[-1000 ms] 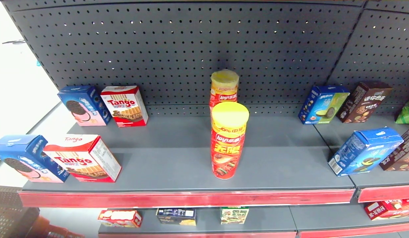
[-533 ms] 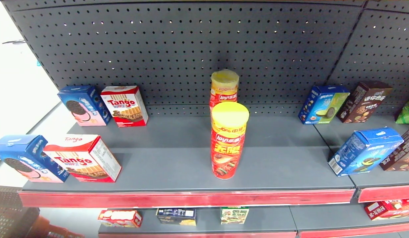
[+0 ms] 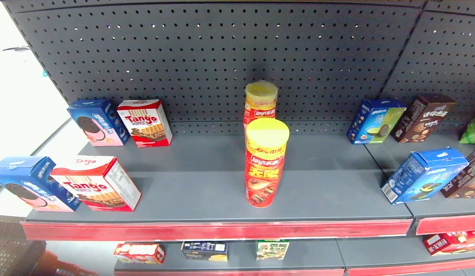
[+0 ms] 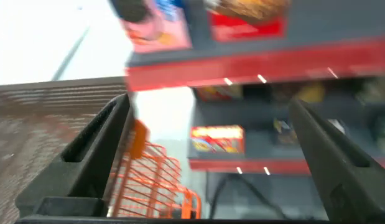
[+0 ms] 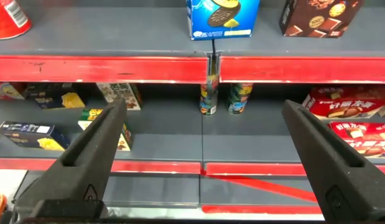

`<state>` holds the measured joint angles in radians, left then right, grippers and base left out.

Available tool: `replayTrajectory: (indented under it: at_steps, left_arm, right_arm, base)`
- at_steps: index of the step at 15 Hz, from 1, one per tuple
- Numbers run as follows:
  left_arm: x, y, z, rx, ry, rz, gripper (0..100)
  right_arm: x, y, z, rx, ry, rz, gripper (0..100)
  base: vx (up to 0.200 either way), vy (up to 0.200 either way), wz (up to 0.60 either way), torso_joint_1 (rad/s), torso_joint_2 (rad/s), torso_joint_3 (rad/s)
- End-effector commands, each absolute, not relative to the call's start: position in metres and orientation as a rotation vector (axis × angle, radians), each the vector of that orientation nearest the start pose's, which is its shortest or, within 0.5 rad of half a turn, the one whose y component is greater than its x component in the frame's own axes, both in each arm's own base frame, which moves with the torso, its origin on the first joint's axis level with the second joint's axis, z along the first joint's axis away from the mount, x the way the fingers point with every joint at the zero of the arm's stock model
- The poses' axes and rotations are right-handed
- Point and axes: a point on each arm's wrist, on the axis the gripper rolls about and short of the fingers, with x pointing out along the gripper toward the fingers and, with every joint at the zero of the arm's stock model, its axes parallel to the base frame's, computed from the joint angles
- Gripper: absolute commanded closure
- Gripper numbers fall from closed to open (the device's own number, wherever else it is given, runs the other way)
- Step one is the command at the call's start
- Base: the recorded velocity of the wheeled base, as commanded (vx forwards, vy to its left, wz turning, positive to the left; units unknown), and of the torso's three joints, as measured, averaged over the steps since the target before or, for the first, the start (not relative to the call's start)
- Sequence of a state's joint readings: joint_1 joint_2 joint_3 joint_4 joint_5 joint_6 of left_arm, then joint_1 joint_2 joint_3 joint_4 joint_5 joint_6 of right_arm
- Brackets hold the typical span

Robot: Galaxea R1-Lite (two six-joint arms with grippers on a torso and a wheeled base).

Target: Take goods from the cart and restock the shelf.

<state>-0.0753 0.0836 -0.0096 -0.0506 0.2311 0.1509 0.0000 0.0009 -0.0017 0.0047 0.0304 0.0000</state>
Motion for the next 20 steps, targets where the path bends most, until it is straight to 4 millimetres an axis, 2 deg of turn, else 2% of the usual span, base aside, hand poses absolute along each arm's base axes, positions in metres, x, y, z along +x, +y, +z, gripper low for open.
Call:
replayTrajectory:
  at_steps: [1, 2, 5, 8, 10, 16, 20]
  left_arm:
    - [-0.0156, 0.0036, 0.0829, 0.117, 0.035, 0.032, 0]
    - [-0.0162, -0.0002, 0.0781, 0.086, 0.072, -0.143, 0]
    - [-0.0163, -0.0009, 0.0773, 0.137, 0.074, -0.174, 0]
    - [-0.0161, 0.0007, 0.0772, 0.108, 0.082, -0.104, 0]
    - [-0.0199, 0.0003, 0.0765, 0.091, 0.040, 0.066, 0]
    - [-0.0228, -0.0011, 0.0755, 0.067, -0.002, -0.058, 0]
    - [-0.0228, -0.0008, 0.0755, 0.040, -0.001, -0.043, 0]
  right_arm:
    - [-0.0229, 0.0007, 0.0754, 0.000, 0.003, 0.031, 0]
    - [-0.0229, 0.0007, 0.0754, 0.000, 0.003, 0.031, 0]
    - [-0.0229, 0.0007, 0.0754, 0.000, 0.003, 0.031, 0]
    - [-0.0229, 0.0007, 0.0754, 0.000, 0.003, 0.031, 0]
    - [-0.0229, 0.0007, 0.0754, 0.000, 0.003, 0.031, 0]
    - [-0.0229, 0.0007, 0.0754, 0.000, 0.003, 0.031, 0]
    - [-0.0229, 0.0007, 0.0756, 0.000, 0.002, 0.031, 0]
  base:
    - [0.000, 0.000, 0.00, 0.000, 0.00, 0.000]
    - [0.000, 0.000, 0.00, 0.000, 0.00, 0.000]
    - [0.000, 0.000, 0.00, 0.000, 0.00, 0.000]
    - [0.000, 0.000, 0.00, 0.000, 0.00, 0.000]
    - [0.000, 0.000, 0.00, 0.000, 0.00, 0.000]
    - [0.000, 0.000, 0.00, 0.000, 0.00, 0.000]
    - [0.000, 0.000, 0.00, 0.000, 0.00, 0.000]
